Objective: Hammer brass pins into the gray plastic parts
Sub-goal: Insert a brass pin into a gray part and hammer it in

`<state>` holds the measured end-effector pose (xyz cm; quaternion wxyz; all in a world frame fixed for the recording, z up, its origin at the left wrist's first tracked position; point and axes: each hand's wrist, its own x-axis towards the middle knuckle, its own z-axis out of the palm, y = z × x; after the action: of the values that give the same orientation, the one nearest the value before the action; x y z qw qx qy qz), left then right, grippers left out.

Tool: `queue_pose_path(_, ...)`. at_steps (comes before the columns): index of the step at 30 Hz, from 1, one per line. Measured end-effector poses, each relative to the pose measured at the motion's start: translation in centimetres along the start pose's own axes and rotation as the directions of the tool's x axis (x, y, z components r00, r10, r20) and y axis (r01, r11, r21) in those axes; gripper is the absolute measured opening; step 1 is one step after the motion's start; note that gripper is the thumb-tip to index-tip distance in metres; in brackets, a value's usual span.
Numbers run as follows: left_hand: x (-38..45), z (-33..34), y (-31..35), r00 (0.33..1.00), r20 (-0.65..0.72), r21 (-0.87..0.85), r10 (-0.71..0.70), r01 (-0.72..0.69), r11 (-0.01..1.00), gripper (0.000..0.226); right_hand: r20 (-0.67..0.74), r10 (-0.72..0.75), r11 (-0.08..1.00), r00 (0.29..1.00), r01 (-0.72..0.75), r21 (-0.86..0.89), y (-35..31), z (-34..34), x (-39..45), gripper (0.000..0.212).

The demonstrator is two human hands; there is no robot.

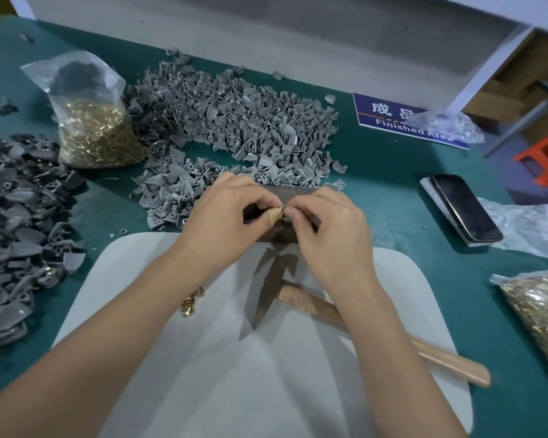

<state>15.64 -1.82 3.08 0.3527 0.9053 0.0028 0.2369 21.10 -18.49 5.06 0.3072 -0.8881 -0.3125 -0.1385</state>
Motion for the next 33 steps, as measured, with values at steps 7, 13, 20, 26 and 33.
queue_pose_path(7,0.0,-0.1,0.0,1.000,-0.007,-0.001,-0.004,0.004,1.000,0.008,0.016,0.073,0.993,0.997,-0.071,-0.093,-0.1,-0.2,0.1,0.009)
queue_pose_path(13,0.1,0.0,0.0,1.000,0.006,-0.003,-0.004,0.004,1.000,0.008,0.061,0.151,0.984,0.987,-0.156,0.082,0.3,0.0,0.3,0.012)
queue_pose_path(20,0.0,-0.1,0.1,1.000,0.016,-0.015,-0.009,0.010,1.000,0.006,0.028,0.136,0.991,0.990,-0.136,0.006,0.0,0.2,0.0,0.011)
queue_pose_path(26,0.0,-0.1,0.1,1.000,0.017,-0.011,-0.012,0.012,1.000,0.005,0.045,0.086,0.991,0.995,-0.081,-0.102,-0.2,-0.3,0.2,0.012)
queue_pose_path(33,0.0,-0.1,-0.1,1.000,0.006,0.006,-0.002,0.002,1.000,0.007,0.065,-0.032,0.968,0.997,0.047,-0.246,-0.7,-0.3,0.0,0.018)
